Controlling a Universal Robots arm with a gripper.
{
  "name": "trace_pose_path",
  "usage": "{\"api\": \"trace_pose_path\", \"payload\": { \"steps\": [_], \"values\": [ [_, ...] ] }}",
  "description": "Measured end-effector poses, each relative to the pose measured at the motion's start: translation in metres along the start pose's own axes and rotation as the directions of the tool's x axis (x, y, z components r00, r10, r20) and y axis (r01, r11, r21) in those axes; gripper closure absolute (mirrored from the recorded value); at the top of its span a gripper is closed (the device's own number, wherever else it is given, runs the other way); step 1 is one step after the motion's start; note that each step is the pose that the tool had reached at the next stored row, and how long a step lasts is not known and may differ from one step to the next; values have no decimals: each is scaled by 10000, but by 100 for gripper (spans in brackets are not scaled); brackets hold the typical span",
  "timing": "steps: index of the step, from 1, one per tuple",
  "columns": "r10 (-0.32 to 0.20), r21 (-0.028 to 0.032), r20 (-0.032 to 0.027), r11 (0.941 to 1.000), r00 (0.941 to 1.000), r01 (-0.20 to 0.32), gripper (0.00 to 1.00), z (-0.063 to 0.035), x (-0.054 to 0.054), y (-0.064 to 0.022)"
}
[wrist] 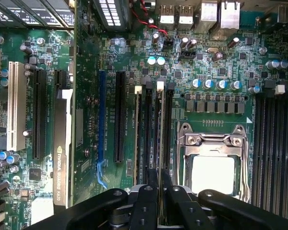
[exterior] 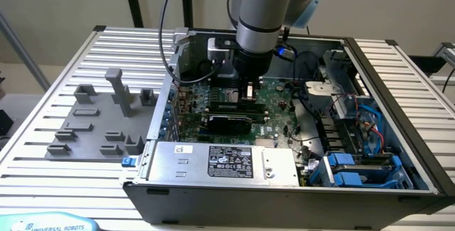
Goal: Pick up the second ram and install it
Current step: 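Insert the second ram into the second slot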
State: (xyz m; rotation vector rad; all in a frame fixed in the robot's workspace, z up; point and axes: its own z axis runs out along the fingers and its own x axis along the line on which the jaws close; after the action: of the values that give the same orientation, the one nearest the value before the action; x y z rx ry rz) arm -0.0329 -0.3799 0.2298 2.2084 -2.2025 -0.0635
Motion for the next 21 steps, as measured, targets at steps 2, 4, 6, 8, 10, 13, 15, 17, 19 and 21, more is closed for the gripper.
{"api": "trace_pose_path", "payload": {
  "steps": [2,4,6,8,10,13,15,17,19,21],
  "values": [
    [0,-2,-2,10000,10000,0,86,5,1,0],
    [0,-1,0,10000,10000,0,86,11,0,-1],
    [0,-1,-1,10000,10000,0,86,15,0,-1],
    [0,-1,-1,10000,10000,0,86,18,0,-1],
    [0,-1,0,10000,10000,0,86,20,0,-1],
    [0,-1,0,10000,10000,0,86,44,1,-2],
    [1,-1,0,10000,10000,-1,86,48,1,-2],
    [4,-2,0,10000,10000,-4,86,51,1,-2],
    [9,-2,-1,10000,10000,-9,86,53,1,-2],
    [17,-1,0,10000,10000,-17,86,54,1,-2]
  ]
}}
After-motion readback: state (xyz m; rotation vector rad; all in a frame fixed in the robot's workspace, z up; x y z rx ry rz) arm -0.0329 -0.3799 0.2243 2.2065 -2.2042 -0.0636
